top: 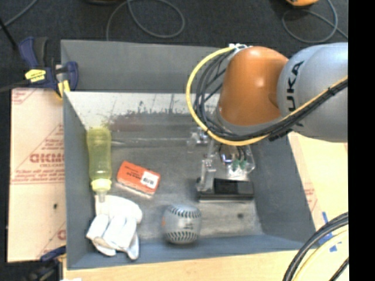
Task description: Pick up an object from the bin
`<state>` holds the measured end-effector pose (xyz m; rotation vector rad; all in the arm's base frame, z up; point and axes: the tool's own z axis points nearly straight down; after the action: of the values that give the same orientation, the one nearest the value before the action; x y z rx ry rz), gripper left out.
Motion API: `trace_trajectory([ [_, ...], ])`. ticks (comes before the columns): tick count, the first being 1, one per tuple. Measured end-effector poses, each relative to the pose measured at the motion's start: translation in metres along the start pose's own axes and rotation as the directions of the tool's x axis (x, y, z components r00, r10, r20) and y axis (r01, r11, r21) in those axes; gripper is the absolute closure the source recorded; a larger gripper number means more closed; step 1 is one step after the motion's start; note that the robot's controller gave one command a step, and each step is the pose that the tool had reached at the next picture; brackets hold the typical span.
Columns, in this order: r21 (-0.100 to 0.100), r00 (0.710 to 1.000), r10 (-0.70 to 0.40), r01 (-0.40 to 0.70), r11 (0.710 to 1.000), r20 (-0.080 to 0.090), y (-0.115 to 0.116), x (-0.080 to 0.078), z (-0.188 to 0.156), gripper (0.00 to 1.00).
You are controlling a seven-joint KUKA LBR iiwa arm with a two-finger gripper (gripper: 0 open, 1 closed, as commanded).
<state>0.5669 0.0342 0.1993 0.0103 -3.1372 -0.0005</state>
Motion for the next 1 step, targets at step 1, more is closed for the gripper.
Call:
trace_trajectory([
  [1, 0.000, 1.000, 0.001, -0.001, 1.000, 0.008, -0.0001, -0.0015, -0.0044, 0.00],
])
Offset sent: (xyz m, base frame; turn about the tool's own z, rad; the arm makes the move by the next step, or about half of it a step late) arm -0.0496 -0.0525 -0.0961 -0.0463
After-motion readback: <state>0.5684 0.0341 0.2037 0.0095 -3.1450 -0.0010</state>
